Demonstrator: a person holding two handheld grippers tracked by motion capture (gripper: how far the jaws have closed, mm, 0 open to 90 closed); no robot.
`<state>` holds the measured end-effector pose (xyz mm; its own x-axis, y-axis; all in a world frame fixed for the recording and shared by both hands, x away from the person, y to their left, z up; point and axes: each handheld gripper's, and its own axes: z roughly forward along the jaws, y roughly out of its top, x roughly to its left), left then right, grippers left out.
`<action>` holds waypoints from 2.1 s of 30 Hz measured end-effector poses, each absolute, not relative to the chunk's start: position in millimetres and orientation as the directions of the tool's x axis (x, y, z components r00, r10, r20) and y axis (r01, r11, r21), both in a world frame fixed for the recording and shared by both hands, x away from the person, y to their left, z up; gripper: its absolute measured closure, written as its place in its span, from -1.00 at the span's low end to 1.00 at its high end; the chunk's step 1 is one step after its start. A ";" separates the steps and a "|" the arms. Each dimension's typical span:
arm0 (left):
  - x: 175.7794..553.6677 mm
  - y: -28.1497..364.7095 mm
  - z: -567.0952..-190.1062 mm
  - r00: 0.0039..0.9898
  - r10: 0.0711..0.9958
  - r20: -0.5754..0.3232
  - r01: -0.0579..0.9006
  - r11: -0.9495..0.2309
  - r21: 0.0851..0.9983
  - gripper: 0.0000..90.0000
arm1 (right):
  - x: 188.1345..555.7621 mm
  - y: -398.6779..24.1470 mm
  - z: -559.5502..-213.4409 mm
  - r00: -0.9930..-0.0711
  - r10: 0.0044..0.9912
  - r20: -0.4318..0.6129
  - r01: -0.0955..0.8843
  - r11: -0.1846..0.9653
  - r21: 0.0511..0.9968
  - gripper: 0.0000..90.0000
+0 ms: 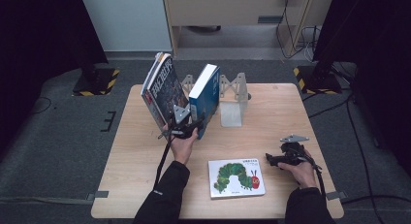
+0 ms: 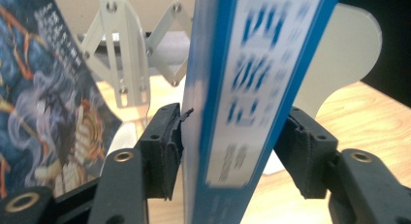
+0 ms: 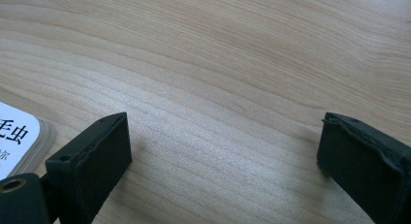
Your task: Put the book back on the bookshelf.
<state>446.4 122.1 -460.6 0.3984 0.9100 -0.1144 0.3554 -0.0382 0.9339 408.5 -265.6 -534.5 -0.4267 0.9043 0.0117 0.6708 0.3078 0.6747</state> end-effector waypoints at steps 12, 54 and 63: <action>447.1 116.4 -468.7 0.365 0.919 -0.147 0.381 -0.003 0.924 0.26 | 408.6 -265.4 -534.7 -0.429 0.903 0.009 0.669 0.311 0.675 -0.88; 460.6 91.0 -480.8 0.379 0.908 -0.177 0.461 -0.019 0.887 0.22 | 409.0 -265.2 -534.9 -0.434 0.901 0.014 0.664 0.309 0.681 -0.87; 473.8 70.8 -476.5 0.381 0.904 -0.192 0.494 -0.023 0.869 0.21 | 408.9 -265.6 -534.5 -0.433 0.901 0.019 0.666 0.306 0.680 -0.87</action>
<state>473.8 70.8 -476.5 0.3807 0.9045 -0.1922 0.4935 -0.0229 0.8694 408.9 -265.6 -534.5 -0.4332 0.9011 0.0189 0.6664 0.3061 0.6799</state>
